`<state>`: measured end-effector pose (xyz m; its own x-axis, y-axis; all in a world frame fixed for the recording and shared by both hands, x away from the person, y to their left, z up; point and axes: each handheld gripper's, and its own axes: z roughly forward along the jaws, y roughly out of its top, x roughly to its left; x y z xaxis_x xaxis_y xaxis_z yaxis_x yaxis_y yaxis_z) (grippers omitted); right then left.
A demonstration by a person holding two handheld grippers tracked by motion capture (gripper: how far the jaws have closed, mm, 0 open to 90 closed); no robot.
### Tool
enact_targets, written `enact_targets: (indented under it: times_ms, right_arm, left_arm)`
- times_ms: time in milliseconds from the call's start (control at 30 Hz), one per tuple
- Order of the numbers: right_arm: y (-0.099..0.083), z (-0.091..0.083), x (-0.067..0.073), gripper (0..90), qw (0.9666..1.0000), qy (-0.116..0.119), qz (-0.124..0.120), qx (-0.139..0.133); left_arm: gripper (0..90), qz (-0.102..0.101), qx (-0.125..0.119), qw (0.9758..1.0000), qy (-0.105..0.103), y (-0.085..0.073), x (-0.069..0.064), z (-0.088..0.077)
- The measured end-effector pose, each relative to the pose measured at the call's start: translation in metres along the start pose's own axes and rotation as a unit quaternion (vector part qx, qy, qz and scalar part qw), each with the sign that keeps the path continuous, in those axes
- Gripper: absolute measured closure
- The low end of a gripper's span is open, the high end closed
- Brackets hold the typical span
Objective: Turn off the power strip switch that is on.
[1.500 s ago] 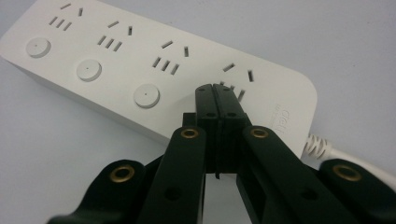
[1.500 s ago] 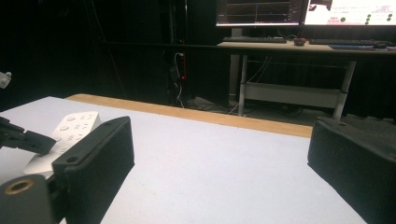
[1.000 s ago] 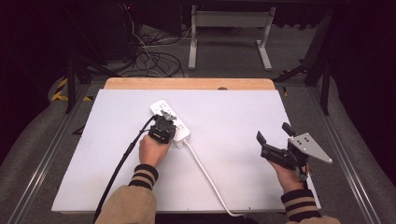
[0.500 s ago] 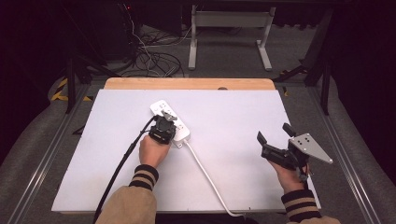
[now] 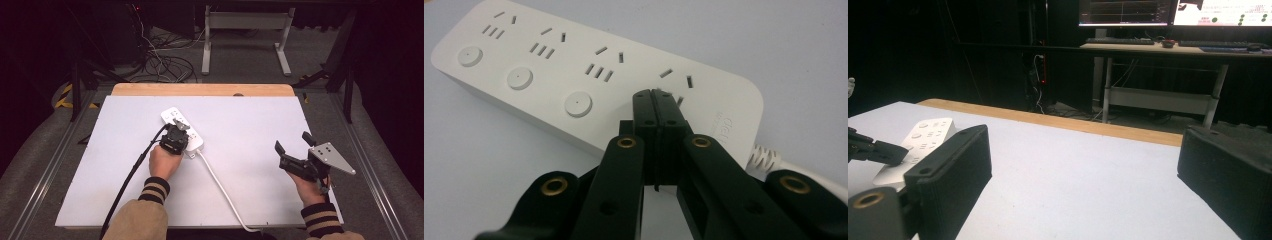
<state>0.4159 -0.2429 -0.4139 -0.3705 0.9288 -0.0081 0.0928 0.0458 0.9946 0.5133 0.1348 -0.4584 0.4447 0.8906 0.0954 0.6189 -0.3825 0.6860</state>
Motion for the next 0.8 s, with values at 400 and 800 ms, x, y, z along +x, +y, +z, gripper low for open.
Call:
enact_targets:
  times_ms: [400,800]
  right_arm:
    - [0.000,0.001,0.000,7.4,1.0000,0.000,-0.002,0.000]
    - [0.000,0.001,0.000,7.5,1.0000,0.002,-0.001,0.002]
  left_arm:
    - [90.0,0.001,0.002,1.0000,-0.007,0.001,0.002,0.000]
    - [90.0,-0.013,-0.009,0.9999,-0.003,-0.003,0.013,-0.002]
